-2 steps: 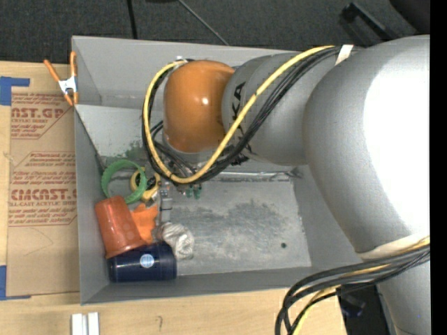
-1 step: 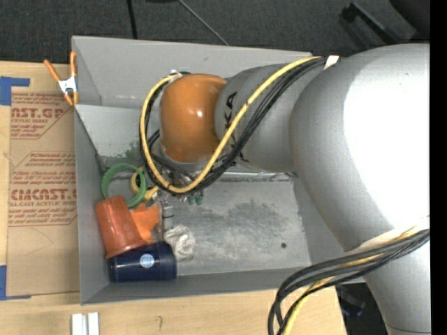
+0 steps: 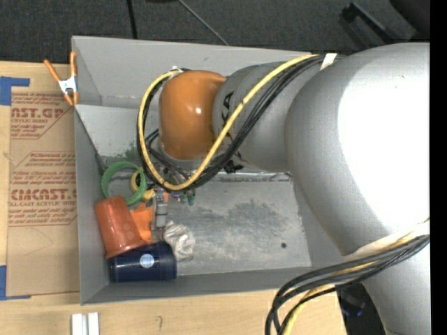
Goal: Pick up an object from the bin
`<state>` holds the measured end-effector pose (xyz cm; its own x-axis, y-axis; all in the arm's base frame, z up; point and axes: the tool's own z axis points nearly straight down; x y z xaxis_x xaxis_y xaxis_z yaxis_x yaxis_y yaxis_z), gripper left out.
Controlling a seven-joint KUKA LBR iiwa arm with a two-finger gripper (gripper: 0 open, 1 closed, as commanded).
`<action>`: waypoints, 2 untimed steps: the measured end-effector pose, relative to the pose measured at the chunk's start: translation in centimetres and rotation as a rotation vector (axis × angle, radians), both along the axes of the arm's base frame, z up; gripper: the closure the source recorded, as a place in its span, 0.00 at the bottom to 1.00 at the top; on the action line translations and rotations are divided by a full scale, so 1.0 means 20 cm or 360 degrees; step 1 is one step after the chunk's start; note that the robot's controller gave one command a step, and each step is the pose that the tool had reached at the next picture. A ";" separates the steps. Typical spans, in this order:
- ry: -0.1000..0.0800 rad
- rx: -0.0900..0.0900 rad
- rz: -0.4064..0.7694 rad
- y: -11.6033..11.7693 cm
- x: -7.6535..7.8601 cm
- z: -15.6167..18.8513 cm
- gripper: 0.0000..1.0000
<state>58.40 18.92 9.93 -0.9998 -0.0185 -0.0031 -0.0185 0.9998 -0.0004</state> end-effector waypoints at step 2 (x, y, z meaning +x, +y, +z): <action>-0.0007 0.0007 0.0557 -0.01 -0.07 -0.13 1.00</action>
Offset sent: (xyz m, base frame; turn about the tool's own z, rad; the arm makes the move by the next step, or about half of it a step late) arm -0.0152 -0.0042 -0.0293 -0.3501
